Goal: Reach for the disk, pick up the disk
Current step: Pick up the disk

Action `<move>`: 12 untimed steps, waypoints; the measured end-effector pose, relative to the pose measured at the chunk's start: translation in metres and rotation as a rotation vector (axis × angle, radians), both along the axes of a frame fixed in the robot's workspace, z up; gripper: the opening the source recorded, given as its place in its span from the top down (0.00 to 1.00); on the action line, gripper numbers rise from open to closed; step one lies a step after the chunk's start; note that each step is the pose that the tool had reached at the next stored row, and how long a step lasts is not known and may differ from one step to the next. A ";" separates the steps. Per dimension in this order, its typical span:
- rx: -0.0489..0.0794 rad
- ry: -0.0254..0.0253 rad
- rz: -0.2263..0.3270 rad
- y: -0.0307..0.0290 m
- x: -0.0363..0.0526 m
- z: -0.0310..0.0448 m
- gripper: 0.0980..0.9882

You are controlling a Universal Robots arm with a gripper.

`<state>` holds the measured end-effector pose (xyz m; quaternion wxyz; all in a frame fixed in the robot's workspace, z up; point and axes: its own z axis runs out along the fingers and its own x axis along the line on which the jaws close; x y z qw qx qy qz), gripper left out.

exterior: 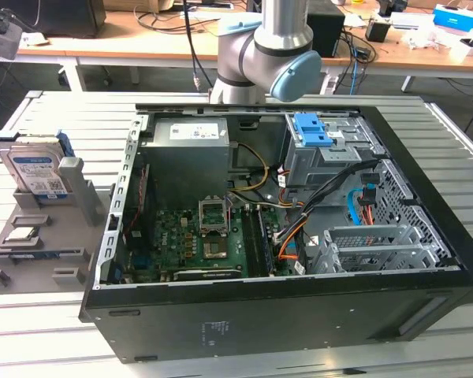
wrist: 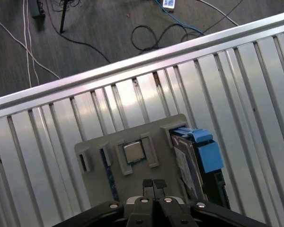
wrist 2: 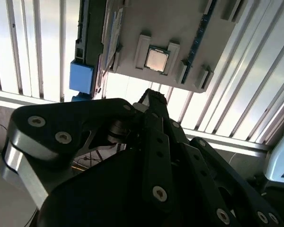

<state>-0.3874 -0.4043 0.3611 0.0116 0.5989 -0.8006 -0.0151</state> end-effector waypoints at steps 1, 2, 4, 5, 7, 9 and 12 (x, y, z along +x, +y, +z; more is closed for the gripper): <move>0.000 0.0000 0.008 0.0000 0.0000 0.0000 0.99; 0.000 0.0001 0.015 0.0000 0.0000 0.0000 0.99; 0.000 0.0000 0.034 0.0000 0.0000 0.0000 0.99; 0.000 0.0000 0.041 0.0000 0.0000 0.0000 0.99; 0.000 0.0000 0.056 0.0000 0.0000 0.0000 0.99; 0.000 0.0000 0.076 0.0000 0.0000 0.0000 0.99; 0.000 0.0001 0.111 0.0000 0.0000 0.0000 0.99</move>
